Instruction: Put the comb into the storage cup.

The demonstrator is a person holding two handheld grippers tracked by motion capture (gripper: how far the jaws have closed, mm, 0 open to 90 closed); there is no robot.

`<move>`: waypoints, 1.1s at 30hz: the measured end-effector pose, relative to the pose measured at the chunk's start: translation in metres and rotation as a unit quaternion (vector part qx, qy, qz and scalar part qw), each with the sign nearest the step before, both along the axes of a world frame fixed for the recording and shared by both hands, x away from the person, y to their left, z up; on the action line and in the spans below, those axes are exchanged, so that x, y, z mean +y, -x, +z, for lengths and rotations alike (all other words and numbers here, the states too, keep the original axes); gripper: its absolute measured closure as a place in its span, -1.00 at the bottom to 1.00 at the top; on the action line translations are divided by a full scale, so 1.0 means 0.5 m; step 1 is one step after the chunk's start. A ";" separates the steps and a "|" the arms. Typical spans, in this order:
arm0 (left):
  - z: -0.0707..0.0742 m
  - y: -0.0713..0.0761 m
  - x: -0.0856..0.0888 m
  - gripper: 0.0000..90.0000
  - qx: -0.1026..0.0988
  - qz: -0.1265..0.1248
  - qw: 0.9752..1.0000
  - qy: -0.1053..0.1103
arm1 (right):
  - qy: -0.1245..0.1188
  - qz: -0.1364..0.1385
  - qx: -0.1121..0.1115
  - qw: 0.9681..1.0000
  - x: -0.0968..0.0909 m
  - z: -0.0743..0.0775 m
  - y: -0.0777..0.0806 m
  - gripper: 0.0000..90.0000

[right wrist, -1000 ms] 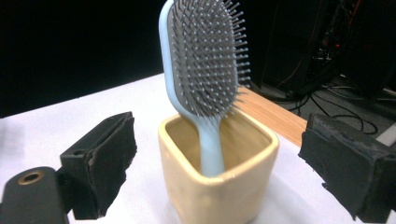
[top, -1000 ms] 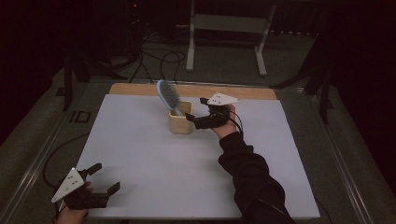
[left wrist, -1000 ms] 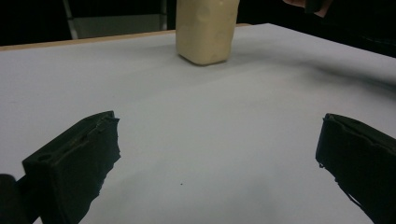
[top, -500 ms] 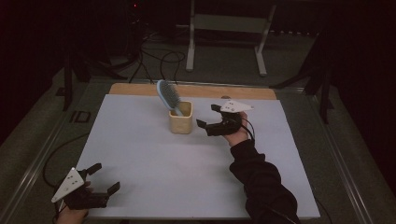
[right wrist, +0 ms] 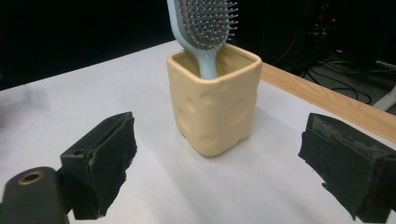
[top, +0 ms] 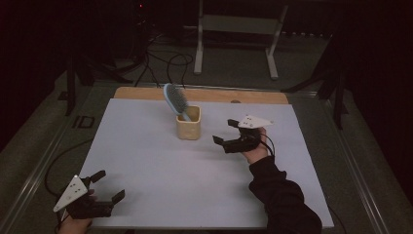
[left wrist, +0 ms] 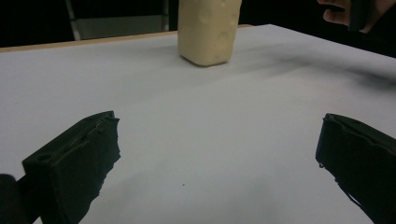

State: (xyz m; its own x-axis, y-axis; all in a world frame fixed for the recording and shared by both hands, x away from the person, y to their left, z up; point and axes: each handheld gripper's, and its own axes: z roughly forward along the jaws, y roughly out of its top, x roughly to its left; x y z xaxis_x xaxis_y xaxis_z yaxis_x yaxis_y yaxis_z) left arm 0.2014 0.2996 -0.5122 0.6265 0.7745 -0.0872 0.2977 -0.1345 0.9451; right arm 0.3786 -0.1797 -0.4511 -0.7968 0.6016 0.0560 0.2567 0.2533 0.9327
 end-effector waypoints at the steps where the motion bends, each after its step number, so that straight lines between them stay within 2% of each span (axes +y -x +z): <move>1: 0.000 0.001 0.000 -1.00 0.000 0.000 1.000 -0.001 | 0.000 -0.002 0.001 1.000 -0.007 -0.003 0.008 -0.78; 10: 0.001 0.001 -0.001 -1.00 -0.001 0.000 1.000 -0.002 | -0.007 -0.007 0.007 1.000 -0.036 -0.009 0.038 -0.78; 24: 0.001 0.002 -0.001 -1.00 -0.002 0.001 1.000 -0.003 | -0.003 -0.014 0.016 1.000 -0.093 -0.031 0.111 -0.78; 28: 0.002 0.002 -0.002 -1.00 -0.002 0.001 1.000 -0.004 | -0.008 -0.016 0.038 0.999 -0.119 -0.044 0.137 -0.78; 33: 0.002 0.002 -0.002 -1.00 -0.003 0.001 1.000 -0.005 | 0.000 -0.019 0.056 0.998 -0.139 -0.059 0.158 -0.78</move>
State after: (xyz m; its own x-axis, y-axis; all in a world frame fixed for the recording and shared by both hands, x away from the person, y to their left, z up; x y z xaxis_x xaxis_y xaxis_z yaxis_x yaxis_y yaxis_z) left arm 0.2006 0.2987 -0.5114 0.6260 0.7761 -0.0766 0.2927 -0.1428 0.9455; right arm 0.2996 -0.2493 -0.4804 -0.7628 0.6307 0.1427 0.3682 0.2421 0.8977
